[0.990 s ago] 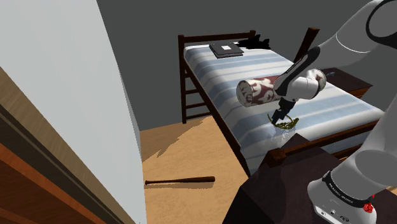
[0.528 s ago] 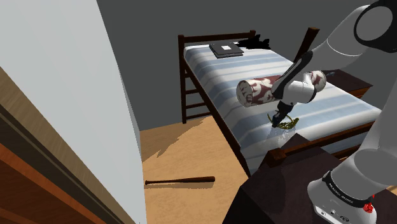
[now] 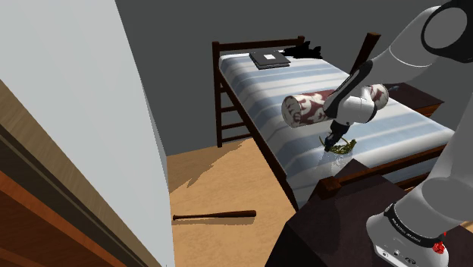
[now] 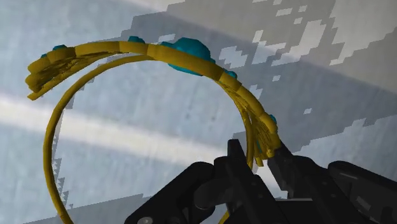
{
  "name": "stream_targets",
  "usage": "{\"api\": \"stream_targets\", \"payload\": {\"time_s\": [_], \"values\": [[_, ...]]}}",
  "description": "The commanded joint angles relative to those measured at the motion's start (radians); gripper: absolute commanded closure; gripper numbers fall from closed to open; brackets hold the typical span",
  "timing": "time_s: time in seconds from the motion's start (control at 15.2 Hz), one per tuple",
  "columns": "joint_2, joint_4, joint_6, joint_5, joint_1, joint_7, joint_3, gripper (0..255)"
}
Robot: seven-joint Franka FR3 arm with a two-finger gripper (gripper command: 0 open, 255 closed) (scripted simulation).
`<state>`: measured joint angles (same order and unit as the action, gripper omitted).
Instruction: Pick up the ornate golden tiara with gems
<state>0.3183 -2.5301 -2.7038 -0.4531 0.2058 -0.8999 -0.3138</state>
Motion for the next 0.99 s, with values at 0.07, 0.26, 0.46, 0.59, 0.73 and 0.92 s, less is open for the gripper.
{"api": "stream_targets", "payload": {"time_s": [0.07,0.26,0.46,0.59,0.73,0.92], "values": [[-0.028,-0.008,0.02,0.03,-0.015,0.024,-0.018,255],[-0.077,-0.018,0.053,0.08,-0.035,0.062,-0.048,255],[-0.126,-0.026,0.087,0.132,-0.05,0.102,-0.074,255],[-0.159,-0.03,0.111,0.166,-0.058,0.128,-0.088,255],[-0.191,-0.032,0.136,0.2,-0.063,0.154,-0.1,255],[-0.239,-0.034,0.174,0.248,-0.068,0.191,-0.113,255]]}}
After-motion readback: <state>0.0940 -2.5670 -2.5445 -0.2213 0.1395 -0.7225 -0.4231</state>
